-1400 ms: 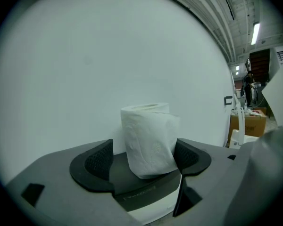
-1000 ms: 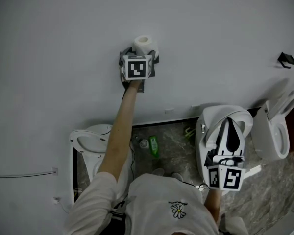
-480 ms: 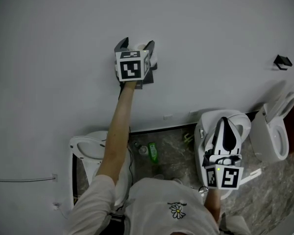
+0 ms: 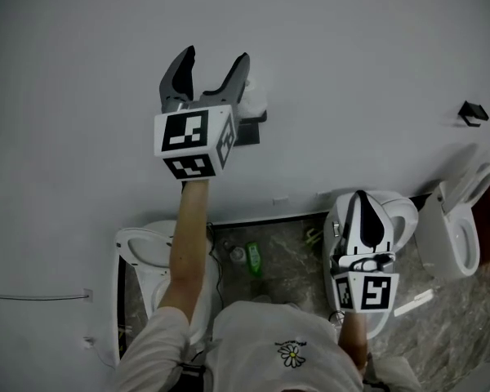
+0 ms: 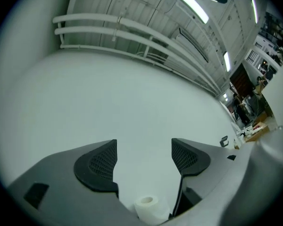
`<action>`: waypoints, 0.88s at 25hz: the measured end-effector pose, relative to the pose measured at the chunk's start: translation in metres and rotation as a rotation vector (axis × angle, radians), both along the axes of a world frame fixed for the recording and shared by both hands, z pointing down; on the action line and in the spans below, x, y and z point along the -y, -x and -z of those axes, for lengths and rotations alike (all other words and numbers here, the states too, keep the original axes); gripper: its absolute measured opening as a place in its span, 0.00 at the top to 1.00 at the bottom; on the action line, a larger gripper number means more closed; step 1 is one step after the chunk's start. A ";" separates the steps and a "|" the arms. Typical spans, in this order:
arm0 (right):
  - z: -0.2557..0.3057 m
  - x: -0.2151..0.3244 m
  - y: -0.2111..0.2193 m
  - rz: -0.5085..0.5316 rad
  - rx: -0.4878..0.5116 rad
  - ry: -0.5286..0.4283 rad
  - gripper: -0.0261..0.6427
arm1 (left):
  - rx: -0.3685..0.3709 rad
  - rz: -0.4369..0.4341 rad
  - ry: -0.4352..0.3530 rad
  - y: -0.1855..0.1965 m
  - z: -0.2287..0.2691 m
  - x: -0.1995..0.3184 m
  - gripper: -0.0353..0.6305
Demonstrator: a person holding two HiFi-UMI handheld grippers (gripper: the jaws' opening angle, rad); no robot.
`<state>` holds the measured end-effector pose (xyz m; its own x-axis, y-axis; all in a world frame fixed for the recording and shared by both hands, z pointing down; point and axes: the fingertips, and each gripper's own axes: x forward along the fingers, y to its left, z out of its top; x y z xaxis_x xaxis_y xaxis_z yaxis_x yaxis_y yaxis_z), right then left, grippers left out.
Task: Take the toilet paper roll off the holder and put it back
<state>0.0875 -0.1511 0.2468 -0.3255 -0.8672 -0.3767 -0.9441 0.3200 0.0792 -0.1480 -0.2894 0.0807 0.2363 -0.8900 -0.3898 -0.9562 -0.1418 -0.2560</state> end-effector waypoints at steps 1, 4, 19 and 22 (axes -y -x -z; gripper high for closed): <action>0.001 0.002 0.005 0.011 -0.007 -0.004 0.95 | 0.005 0.002 -0.024 0.001 0.002 -0.013 0.38; 0.003 0.007 0.022 0.055 -0.035 -0.012 0.95 | 0.023 -0.002 -0.080 0.004 -0.001 -0.051 0.40; -0.011 0.006 0.088 0.252 -0.112 0.005 0.95 | -0.091 0.106 -0.044 0.017 -0.114 -0.161 0.92; -0.009 -0.001 0.095 0.290 -0.102 0.001 0.95 | -0.143 0.145 0.024 0.015 -0.142 -0.172 0.92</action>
